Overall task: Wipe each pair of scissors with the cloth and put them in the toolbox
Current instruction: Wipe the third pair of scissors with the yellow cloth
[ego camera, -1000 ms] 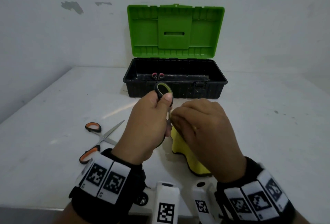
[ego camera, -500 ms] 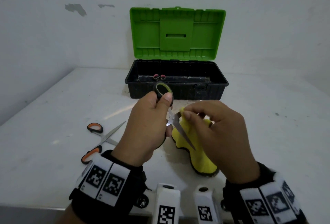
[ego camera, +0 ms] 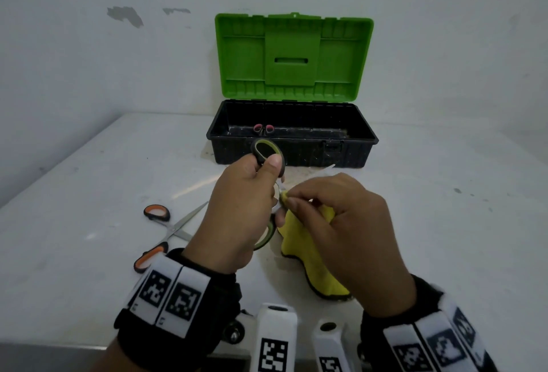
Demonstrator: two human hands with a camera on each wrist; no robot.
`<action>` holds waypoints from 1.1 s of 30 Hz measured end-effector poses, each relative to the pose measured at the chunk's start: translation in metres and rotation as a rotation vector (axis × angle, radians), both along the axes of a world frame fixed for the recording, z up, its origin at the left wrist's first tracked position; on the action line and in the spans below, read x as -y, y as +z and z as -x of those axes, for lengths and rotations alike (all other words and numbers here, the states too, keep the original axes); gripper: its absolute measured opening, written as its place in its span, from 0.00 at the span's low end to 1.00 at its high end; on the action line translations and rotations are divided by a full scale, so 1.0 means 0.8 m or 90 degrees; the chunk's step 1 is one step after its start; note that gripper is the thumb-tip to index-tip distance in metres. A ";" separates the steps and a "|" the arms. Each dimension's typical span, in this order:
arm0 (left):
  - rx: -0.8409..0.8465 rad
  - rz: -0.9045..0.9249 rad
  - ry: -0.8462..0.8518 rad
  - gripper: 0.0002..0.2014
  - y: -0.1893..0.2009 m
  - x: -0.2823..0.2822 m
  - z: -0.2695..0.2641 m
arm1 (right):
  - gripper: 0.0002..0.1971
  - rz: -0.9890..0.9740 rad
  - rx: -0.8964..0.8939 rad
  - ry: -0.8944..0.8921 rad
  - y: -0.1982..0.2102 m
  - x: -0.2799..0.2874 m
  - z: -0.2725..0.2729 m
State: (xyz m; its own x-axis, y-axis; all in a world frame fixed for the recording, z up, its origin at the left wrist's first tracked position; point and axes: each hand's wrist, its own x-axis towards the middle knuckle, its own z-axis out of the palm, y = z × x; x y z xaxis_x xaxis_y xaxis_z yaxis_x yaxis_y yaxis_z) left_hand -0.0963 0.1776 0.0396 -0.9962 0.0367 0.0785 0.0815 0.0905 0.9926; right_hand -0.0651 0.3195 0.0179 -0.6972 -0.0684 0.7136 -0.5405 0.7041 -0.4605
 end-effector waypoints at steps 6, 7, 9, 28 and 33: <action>-0.080 0.061 0.010 0.16 0.001 -0.003 -0.006 | 0.09 -0.047 -0.057 -0.012 -0.001 -0.005 0.008; -0.097 0.077 0.014 0.16 0.001 -0.002 -0.005 | 0.09 -0.065 -0.064 -0.004 -0.001 -0.004 0.008; -0.119 0.101 0.021 0.16 0.001 -0.001 -0.004 | 0.09 -0.104 -0.074 0.014 -0.002 -0.003 0.007; -0.055 0.072 0.012 0.17 -0.002 -0.009 -0.010 | 0.10 -0.164 -0.056 0.026 -0.001 -0.011 -0.001; -0.049 0.043 0.020 0.17 -0.004 -0.007 -0.014 | 0.06 -0.072 -0.044 -0.039 0.001 -0.015 -0.001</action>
